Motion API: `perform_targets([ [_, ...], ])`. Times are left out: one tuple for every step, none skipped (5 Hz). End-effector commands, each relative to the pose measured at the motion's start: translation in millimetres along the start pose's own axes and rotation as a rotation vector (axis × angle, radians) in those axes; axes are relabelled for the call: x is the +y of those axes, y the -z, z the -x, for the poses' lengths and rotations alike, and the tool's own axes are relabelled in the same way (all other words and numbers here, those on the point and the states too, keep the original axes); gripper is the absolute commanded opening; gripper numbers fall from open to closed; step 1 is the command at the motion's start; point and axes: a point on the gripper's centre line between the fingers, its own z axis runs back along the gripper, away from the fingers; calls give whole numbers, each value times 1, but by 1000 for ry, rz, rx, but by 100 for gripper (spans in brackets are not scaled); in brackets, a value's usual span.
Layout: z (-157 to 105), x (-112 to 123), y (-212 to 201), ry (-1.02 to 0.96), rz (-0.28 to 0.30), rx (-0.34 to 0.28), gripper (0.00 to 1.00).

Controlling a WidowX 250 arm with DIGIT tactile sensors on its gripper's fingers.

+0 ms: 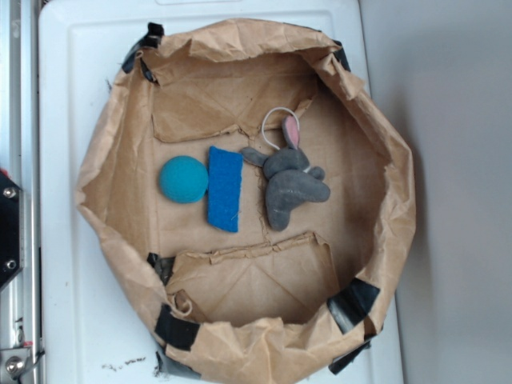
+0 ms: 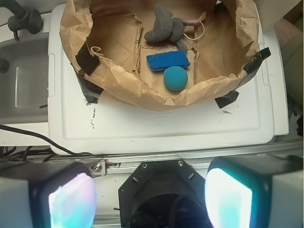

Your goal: Grab the blue ball.

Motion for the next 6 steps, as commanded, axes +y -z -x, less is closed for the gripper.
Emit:
perform_targets([
  [-46,16,5,50,8,-5,100],
  [-84,16,17,41,-11,25,100],
  [-117,14,30,53,-51,32,100],
  [-136,22,53,273,-30,-3,100],
  [-136,22,53,273,-30,-3,100],
  [-136,22,53,273,-30,-3,100],
])
